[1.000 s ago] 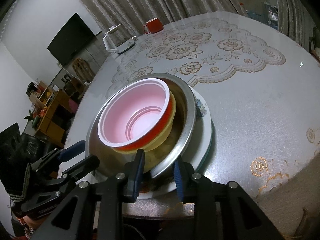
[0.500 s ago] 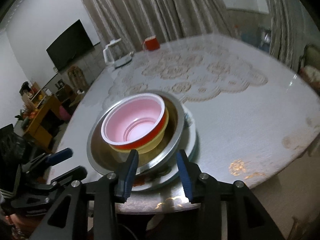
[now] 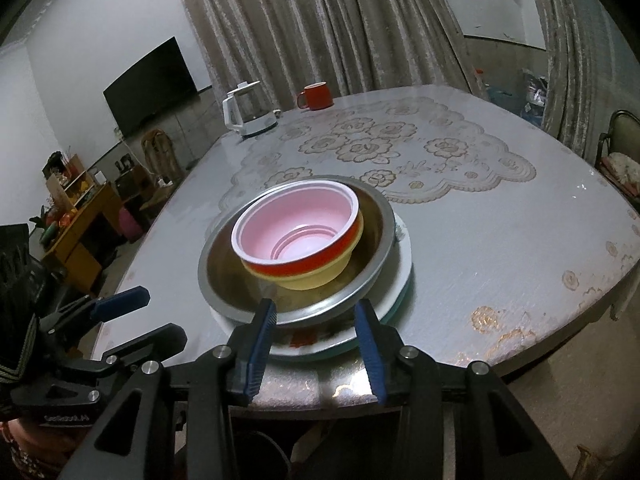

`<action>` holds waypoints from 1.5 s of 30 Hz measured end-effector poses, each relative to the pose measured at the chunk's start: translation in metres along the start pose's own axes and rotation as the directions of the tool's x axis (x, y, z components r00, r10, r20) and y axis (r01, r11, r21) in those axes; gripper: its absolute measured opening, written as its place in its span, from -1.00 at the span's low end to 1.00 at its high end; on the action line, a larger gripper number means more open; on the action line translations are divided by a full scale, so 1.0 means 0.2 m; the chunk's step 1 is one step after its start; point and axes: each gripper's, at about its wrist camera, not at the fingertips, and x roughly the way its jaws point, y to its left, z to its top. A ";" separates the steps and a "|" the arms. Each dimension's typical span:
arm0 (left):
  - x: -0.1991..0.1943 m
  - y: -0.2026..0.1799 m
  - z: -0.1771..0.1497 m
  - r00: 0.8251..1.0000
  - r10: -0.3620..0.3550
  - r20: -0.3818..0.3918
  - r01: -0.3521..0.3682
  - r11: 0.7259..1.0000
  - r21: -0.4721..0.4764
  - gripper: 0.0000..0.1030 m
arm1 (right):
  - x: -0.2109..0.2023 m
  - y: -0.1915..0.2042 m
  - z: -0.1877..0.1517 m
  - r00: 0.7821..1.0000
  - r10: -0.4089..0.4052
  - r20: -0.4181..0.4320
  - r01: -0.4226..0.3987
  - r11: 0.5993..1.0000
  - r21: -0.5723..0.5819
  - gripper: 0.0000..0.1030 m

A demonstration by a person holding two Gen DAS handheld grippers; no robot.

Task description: Organize plates and bowls

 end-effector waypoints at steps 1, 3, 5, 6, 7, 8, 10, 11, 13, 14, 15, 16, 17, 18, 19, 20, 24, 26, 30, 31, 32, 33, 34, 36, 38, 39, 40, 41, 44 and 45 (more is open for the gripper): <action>0.00 0.00 0.00 1.000 0.003 0.001 -0.003 1.000 0.000 0.74 | 0.00 0.01 0.00 1.000 -0.002 0.002 0.002 1.000 -0.002 -0.21; 0.00 0.00 -0.01 1.000 0.005 0.002 -0.005 1.000 -0.004 0.75 | 0.00 0.01 0.00 1.000 -0.005 0.000 0.005 1.000 -0.008 -0.21; -0.01 0.01 -0.02 1.000 0.005 0.006 -0.005 1.000 -0.009 0.77 | 0.01 0.01 0.00 1.000 -0.002 0.001 0.002 1.000 -0.002 -0.21; -0.02 0.01 -0.02 1.000 0.008 0.011 -0.008 1.000 -0.014 0.81 | 0.00 0.01 0.00 1.000 0.000 0.002 0.000 1.000 -0.003 -0.21; -0.03 0.02 -0.02 1.000 0.013 0.014 -0.013 1.000 -0.019 0.84 | 0.00 0.01 0.00 1.000 -0.002 0.004 0.002 1.000 -0.005 -0.21; -0.03 0.03 -0.02 1.000 0.017 0.018 -0.017 1.000 -0.023 0.88 | 0.00 0.01 0.00 1.000 -0.007 0.007 0.007 1.000 -0.007 -0.21; -0.04 0.04 -0.02 0.999 0.026 0.030 -0.025 0.999 -0.036 0.90 | 0.00 0.01 0.01 1.000 -0.006 0.009 0.006 1.000 -0.008 -0.21; -0.04 0.05 -0.01 0.999 0.029 0.033 -0.028 0.999 -0.040 0.93 | 0.00 0.02 0.01 1.000 -0.006 0.009 0.006 1.000 -0.008 -0.21; -0.05 0.05 -0.02 0.998 0.056 0.038 -0.054 0.998 -0.045 0.96 | 0.00 0.02 0.01 1.000 -0.003 0.009 0.003 1.000 -0.012 -0.21; -0.06 0.05 -0.02 0.997 0.065 0.043 -0.063 0.997 -0.044 0.99 | 0.00 0.03 0.00 1.000 -0.003 0.009 0.003 1.000 -0.017 -0.21; -0.07 0.05 -0.02 0.995 0.080 0.053 -0.078 0.996 -0.038 0.99 | -0.01 0.03 0.00 1.000 -0.005 0.011 0.006 1.000 -0.022 -0.21; -0.08 0.04 -0.03 0.994 0.094 0.057 -0.092 0.995 -0.030 0.99 | -0.01 0.04 -0.01 1.000 -0.009 0.017 0.009 1.000 -0.030 -0.21; -0.08 0.03 -0.04 0.992 0.108 0.059 -0.107 0.994 -0.023 0.99 | -0.02 0.05 -0.02 1.000 -0.014 0.026 0.015 0.999 -0.041 -0.21; -0.08 0.03 -0.04 0.991 0.118 0.062 -0.117 0.993 -0.020 0.99 | -0.02 0.06 -0.03 0.999 -0.026 0.038 0.028 0.998 -0.054 -0.21; -0.09 0.02 -0.05 0.989 0.132 0.067 -0.131 0.991 -0.018 0.99 | -0.03 0.07 -0.05 0.998 -0.041 0.051 0.044 0.997 -0.061 -0.19; -0.10 0.01 -0.05 0.987 0.143 0.068 -0.143 0.990 -0.014 0.99 | -0.04 0.08 -0.06 0.997 -0.050 0.063 0.054 0.996 -0.066 -0.13; -0.11 -0.01 -0.08 0.965 0.255 0.063 -0.256 0.967 0.012 0.99 | -0.08 0.10 -0.11 0.992 -0.082 0.094 0.087 0.995 -0.057 0.07; -0.11 -0.03 -0.09 0.951 0.303 0.064 -0.305 0.952 0.023 0.99 | -0.10 0.11 -0.13 0.989 -0.099 0.109 0.106 0.993 -0.055 0.23; -0.10 -0.02 -0.10 0.945 0.320 0.061 -0.322 0.947 0.020 0.99 | -0.14 0.14 -0.16 0.985 -0.108 0.133 0.116 0.992 -0.055 0.29; -0.10 -0.02 -0.11 0.946 0.320 0.058 -0.322 0.947 0.018 0.99 | -0.14 0.14 -0.17 0.985 -0.113 0.134 0.122 0.991 -0.058 0.29; -0.10 -0.02 -0.11 0.944 0.325 0.054 -0.327 0.945 0.016 0.99 | -0.14 0.15 -0.17 0.984 -0.115 0.134 0.125 0.990 -0.064 0.29; -0.10 -0.02 -0.11 0.942 0.332 0.052 -0.333 0.943 0.014 0.99 | -0.14 0.16 -0.18 0.985 -0.111 0.131 0.121 0.990 -0.070 0.29; -0.10 -0.01 -0.11 0.941 0.335 0.052 -0.336 0.942 0.012 0.99 | -0.14 0.16 -0.18 0.986 -0.111 0.128 0.122 0.990 -0.075 0.29; -0.11 -0.01 -0.11 0.944 0.326 0.056 -0.326 0.945 0.004 0.99 | -0.14 0.18 -0.19 0.986 -0.113 0.124 0.124 0.989 -0.081 0.30; -0.12 0.00 -0.11 0.950 0.306 0.062 -0.306 0.952 -0.007 0.99 | -0.14 0.18 -0.20 0.986 -0.116 0.119 0.127 0.988 -0.083 0.30; -0.12 0.00 -0.12 0.952 0.301 0.064 -0.301 0.954 -0.012 0.99 | -0.14 0.19 -0.21 0.986 -0.117 0.116 0.127 0.988 -0.083 0.30; -0.13 0.00 -0.12 0.952 0.299 0.065 -0.299 0.954 -0.015 0.99 | -0.14 0.18 -0.21 0.987 -0.116 0.116 0.126 0.989 -0.082 0.30; -0.13 0.00 -0.12 0.951 0.301 0.064 -0.301 0.954 -0.015 0.99 | -0.14 0.18 -0.21 0.986 -0.117 0.115 0.127 0.989 -0.080 0.30; -0.12 -0.01 -0.12 0.951 0.303 0.056 -0.303 0.953 -0.012 0.99 | -0.14 0.17 -0.22 0.987 -0.120 0.110 0.128 0.989 -0.070 0.30; -0.12 -0.01 -0.12 0.952 0.302 0.053 -0.302 0.953 -0.011 0.99 | -0.14 0.17 -0.22 0.987 -0.120 0.107 0.128 0.989 -0.068 0.30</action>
